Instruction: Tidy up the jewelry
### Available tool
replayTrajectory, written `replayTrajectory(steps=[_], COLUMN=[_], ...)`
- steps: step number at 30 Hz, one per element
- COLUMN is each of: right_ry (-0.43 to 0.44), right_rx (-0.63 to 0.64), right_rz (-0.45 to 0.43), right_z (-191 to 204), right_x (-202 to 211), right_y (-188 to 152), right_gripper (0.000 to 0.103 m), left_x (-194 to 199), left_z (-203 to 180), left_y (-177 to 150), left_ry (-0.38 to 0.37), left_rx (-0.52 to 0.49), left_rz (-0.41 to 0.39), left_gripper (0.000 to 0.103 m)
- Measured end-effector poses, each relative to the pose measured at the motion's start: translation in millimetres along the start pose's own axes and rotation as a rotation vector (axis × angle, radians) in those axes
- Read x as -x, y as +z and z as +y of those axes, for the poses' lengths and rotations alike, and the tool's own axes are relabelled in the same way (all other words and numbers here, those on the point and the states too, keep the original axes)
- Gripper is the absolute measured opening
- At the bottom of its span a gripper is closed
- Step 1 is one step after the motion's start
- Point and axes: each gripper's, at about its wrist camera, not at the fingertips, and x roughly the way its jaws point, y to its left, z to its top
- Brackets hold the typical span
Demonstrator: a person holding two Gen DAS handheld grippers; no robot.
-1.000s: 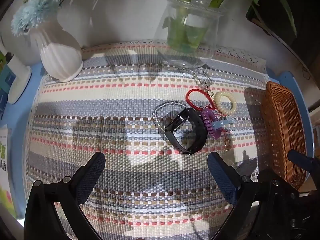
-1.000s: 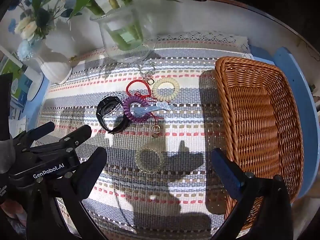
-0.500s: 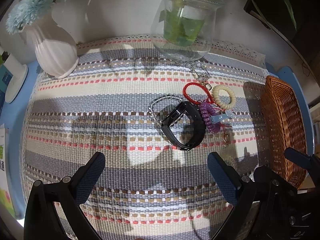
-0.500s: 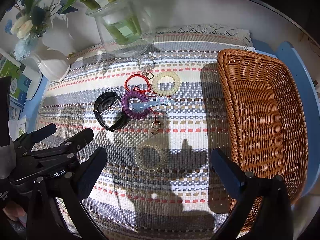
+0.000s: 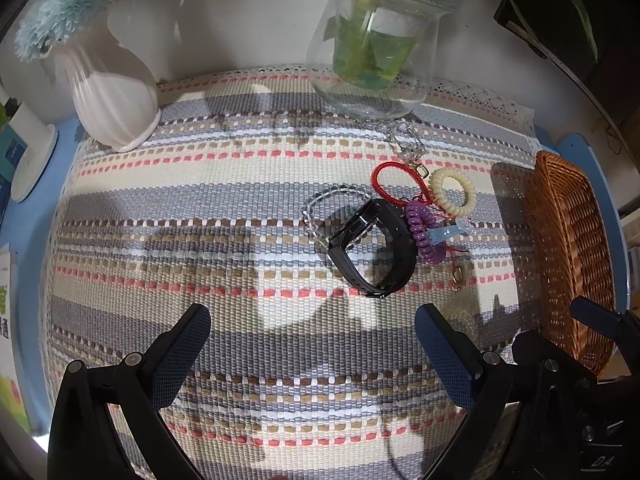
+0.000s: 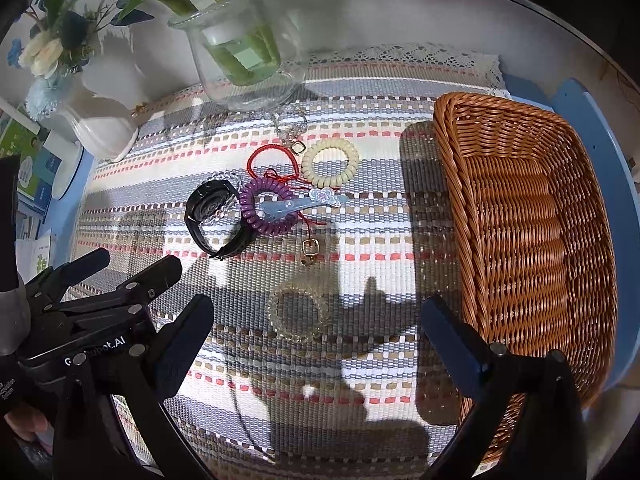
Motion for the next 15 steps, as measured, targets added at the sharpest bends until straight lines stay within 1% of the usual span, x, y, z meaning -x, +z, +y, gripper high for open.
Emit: replayTrajectory(steps=[2, 3, 7, 8, 12, 15], right_ry=[-0.002, 0.016, 0.02, 0.025, 0.03, 0.03], right_rx=[-0.001, -0.005, -0.008, -0.008, -0.018, -0.024], right_rz=[0.013, 0.006, -0.003, 0.007, -0.021, -0.023], right_z=[0.1, -0.4, 0.0, 0.1, 0.4, -0.2], right_x=[0.2, -0.3, -0.3, -0.7, -1.5, -2.1], right_y=[0.0, 1.0, 0.2, 0.4, -0.3, 0.0], right_gripper=[0.103, 0.103, 0.103, 0.103, 0.103, 0.103], left_x=[0.2, 0.2, -0.4, -0.6, -1.6, -2.8], left_z=[0.5, 0.7, 0.2, -0.1, -0.6, -1.1], left_y=[-0.6, -0.7, -1.4, -1.9, -2.4, -2.6], left_ry=[-0.001, -0.001, 0.001, 0.001, 0.0, 0.0], left_rx=[0.0, 0.0, 0.0, 0.0, 0.0, 0.0], left_rz=[0.0, 0.0, 0.002, 0.003, 0.009, 0.013], left_gripper=[0.101, 0.101, 0.101, 0.101, 0.101, 0.101])
